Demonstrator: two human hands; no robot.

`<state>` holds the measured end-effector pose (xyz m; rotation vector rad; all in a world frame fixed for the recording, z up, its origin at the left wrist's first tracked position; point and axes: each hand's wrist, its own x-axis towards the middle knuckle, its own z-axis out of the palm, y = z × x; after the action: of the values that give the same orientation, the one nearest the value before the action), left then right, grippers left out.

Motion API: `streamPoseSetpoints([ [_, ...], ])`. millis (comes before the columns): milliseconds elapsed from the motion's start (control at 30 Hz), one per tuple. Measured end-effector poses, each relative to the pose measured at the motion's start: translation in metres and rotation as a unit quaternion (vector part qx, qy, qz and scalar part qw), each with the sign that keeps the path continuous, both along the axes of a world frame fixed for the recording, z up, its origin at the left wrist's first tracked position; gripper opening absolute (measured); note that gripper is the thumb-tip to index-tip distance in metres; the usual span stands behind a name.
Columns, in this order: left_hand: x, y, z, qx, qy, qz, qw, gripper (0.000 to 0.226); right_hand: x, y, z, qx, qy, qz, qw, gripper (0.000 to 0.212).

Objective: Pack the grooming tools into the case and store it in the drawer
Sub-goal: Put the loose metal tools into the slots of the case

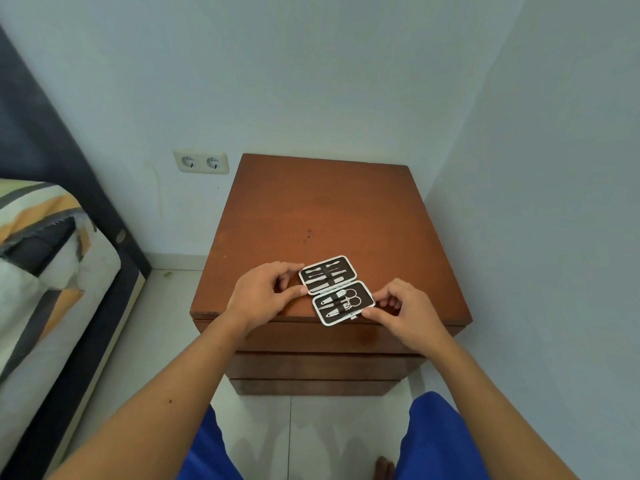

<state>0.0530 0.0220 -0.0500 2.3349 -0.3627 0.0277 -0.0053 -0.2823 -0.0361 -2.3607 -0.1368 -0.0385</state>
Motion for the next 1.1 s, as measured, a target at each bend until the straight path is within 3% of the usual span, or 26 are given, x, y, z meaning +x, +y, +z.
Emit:
streamPoseSetpoints([
  [167, 0.029, 0.003, 0.016, 0.099, 0.076, -0.049, 0.991, 0.048, -0.014, 0.016, -0.013, -0.021, -0.052, -0.029, 0.998, 0.031],
  [333, 0.044, 0.002, 0.029, 0.121, 0.130, -0.088, 0.980, 0.048, -0.018, 0.027, -0.018, -0.022, -0.062, -0.024, 0.998, 0.040],
  [867, 0.044, 0.004, 0.019, 0.098, 0.104, -0.046, 0.989, 0.046, -0.008, 0.023, -0.004, -0.022, -0.027, -0.002, 0.999, 0.035],
  [1000, 0.037, 0.007, 0.018, 0.048, 0.111, -0.040, 0.992, 0.047, 0.002, 0.015, 0.003, 0.072, 0.002, -0.009, 0.997, 0.029],
  [1100, 0.027, 0.010, 0.018, 0.023, 0.115, -0.052, 0.992, 0.062, 0.019, 0.013, 0.009, 0.066, 0.015, 0.022, 0.997, 0.044],
])
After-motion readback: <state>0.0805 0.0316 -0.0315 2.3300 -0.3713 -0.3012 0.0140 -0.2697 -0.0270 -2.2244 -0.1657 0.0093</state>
